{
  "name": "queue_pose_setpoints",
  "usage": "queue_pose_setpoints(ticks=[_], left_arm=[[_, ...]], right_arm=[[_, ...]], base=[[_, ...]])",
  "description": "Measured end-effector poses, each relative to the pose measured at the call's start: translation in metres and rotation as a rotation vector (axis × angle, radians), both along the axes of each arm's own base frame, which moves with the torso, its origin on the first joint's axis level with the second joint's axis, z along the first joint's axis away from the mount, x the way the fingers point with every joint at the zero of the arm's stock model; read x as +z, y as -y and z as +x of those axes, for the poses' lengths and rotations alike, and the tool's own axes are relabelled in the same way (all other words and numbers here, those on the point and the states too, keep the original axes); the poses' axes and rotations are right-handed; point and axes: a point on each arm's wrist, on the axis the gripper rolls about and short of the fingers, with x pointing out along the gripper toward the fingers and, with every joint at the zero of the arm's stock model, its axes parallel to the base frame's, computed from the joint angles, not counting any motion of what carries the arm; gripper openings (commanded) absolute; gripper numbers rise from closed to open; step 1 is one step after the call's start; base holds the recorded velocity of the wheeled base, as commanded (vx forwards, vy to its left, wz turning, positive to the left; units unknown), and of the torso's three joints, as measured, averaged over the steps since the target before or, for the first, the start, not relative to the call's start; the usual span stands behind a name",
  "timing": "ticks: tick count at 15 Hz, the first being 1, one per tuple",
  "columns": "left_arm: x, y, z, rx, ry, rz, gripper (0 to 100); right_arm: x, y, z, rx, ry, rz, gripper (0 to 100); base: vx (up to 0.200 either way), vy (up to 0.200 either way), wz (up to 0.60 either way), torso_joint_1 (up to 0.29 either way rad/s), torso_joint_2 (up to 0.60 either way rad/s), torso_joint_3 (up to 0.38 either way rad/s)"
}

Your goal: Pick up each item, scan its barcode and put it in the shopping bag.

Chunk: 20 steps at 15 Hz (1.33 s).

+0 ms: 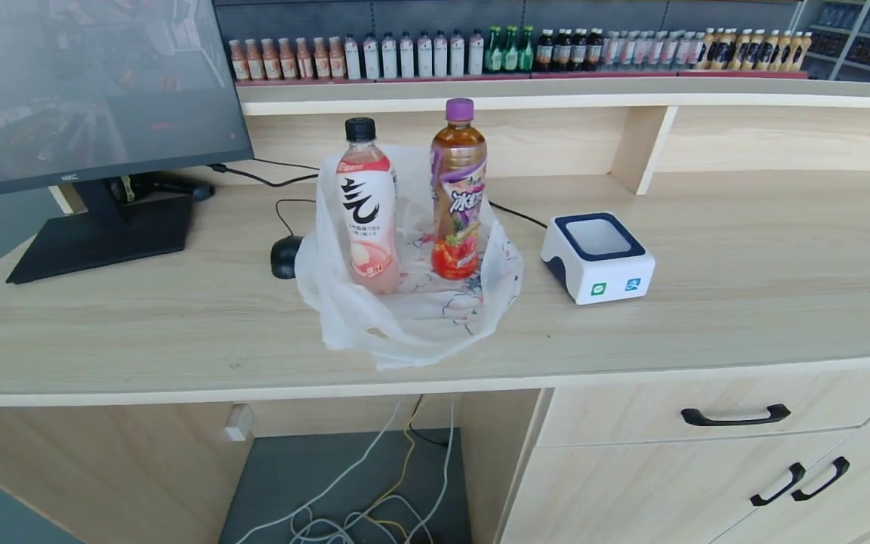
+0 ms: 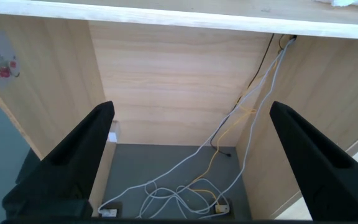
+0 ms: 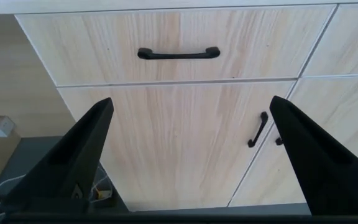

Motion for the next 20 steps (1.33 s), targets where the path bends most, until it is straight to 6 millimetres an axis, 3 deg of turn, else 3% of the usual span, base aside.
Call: queue_pose_setpoints(ticks=[14, 20], left_arm=[[0.0, 0.0, 0.0, 0.001, 0.0, -0.008, 100], [0.0, -0.0001, 0.0, -0.001, 0.0, -0.004, 100]], right_arm=[[0.0, 0.0, 0.0, 0.0, -0.001, -0.003, 100], [0.0, 0.0, 0.0, 0.0, 0.0, 0.003, 100]], base=[[0.0, -0.2, 0.0, 0.002, 0.0, 0.002], [0.0, 0.0, 0.0, 0.0, 0.0, 0.0]])
